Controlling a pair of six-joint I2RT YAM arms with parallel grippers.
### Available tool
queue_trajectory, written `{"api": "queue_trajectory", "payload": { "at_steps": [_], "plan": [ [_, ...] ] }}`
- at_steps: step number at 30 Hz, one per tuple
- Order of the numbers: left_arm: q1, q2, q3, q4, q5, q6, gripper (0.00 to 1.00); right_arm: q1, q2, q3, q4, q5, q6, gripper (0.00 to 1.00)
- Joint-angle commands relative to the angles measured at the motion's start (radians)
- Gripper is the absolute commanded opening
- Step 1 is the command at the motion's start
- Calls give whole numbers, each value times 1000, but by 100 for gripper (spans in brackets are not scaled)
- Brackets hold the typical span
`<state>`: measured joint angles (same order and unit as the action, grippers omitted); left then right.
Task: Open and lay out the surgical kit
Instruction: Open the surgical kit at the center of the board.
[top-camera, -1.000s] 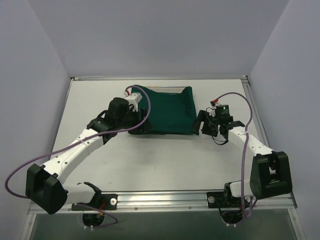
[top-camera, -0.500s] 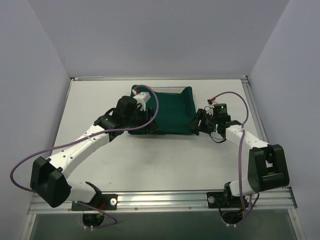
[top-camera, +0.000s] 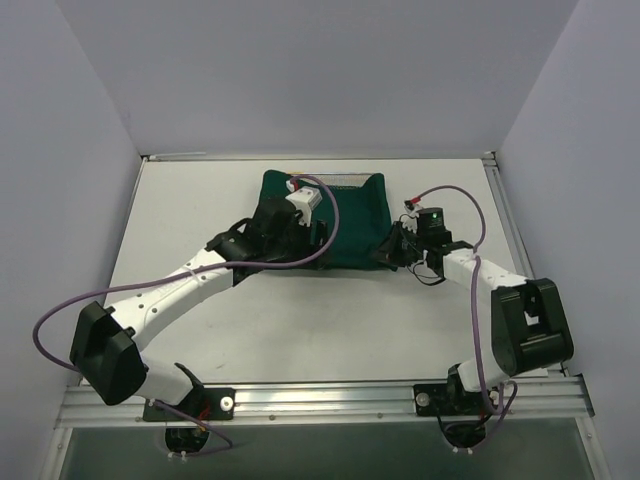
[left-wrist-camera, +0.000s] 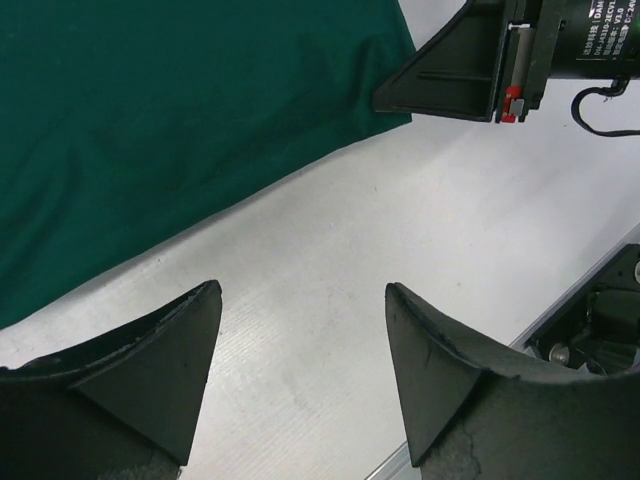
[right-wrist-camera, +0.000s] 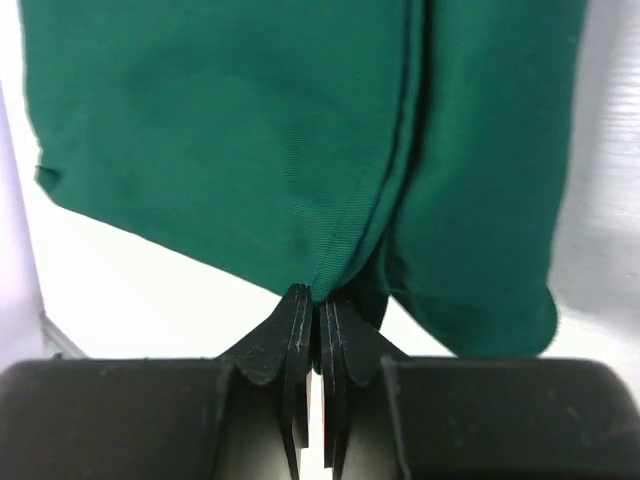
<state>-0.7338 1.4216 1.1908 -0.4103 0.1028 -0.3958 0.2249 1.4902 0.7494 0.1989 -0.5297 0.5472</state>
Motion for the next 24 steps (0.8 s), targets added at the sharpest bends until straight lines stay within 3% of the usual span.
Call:
{"api": "queue_trajectory", "payload": {
  "at_steps": [1, 7, 13, 24],
  "plan": [
    [-65, -12, -23, 157, -93, 72, 77, 19, -91, 74, 36, -81, 72, 0],
    [-115, 46, -43, 327, -193, 100, 83, 40, -88, 194, -20, -110, 122, 0],
    [-179, 197, 65, 312, -311, 178, 83, 40, -79, 160, 92, -151, 238, 0],
    [-202, 347, 187, 240, -659, 154, 85, 40, -117, 128, 187, -196, 358, 0]
  ]
}}
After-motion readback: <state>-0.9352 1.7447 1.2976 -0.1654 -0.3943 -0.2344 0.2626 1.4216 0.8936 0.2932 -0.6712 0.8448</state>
